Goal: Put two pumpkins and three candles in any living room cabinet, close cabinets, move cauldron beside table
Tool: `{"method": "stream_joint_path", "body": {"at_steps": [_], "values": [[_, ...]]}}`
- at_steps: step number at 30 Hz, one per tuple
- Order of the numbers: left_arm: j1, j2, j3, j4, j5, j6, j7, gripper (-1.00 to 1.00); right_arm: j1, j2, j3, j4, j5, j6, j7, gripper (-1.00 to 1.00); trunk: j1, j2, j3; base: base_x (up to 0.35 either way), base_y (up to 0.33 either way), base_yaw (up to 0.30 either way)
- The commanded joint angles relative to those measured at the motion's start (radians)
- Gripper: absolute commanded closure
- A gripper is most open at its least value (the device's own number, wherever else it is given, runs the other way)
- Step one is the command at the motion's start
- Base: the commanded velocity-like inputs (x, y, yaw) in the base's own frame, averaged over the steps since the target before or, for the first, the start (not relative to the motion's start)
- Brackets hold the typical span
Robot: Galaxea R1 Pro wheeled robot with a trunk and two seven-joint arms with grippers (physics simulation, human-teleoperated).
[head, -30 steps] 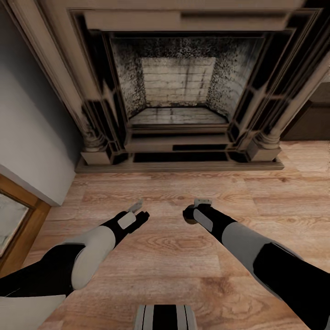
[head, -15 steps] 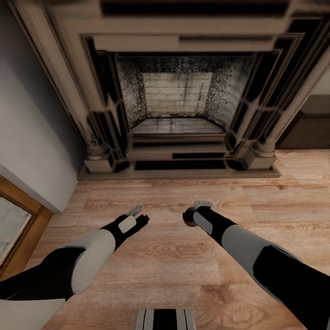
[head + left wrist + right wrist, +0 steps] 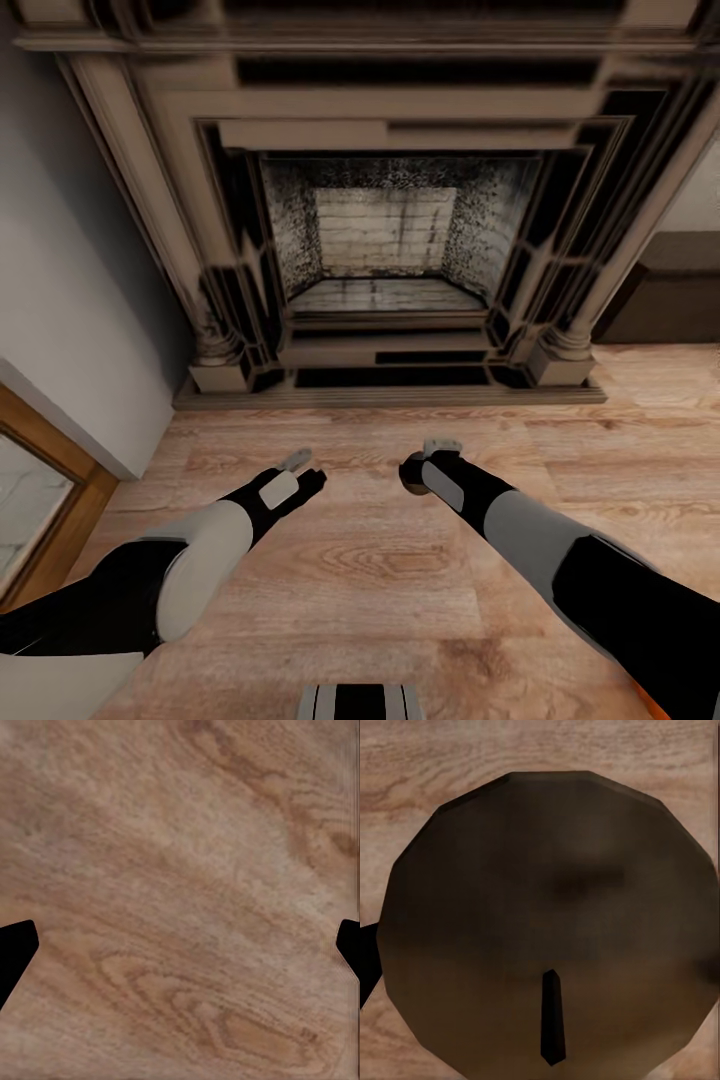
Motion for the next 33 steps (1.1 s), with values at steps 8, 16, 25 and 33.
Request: {"method": "stream_joint_path", "body": {"at_steps": [8,16,25,33], "values": [[0.001,0.000,0.002,-0.003,-0.058,0.004,0.005,-1.00,-0.001,0.003,0.009,-0.002,-0.009,0.003,-0.007,1.00,-0.004,0.002,0.030,0.000,0.000,0.000],[0.008,0.000,0.002,-0.002,-0.167,-0.059,0.003,-1.00,0.000,0.005,0.009,-0.001,-0.009,0.002,-0.007,1.00,-0.007,0.004,0.061,0.000,0.000,0.000],[0.042,0.013,0.000,-0.002,-0.180,-0.079,-0.003,-1.00,0.010,0.005,0.009,-0.001,-0.009,-0.068,-0.007,1.00,-0.011,0.006,0.096,0.000,0.000,0.000],[0.079,0.046,-0.002,-0.002,-0.180,-0.078,-0.003,-1.00,0.025,0.023,0.010,-0.001,-0.010,-0.114,-0.007,1.00,-0.015,0.007,0.127,0.000,0.000,0.000]]}}
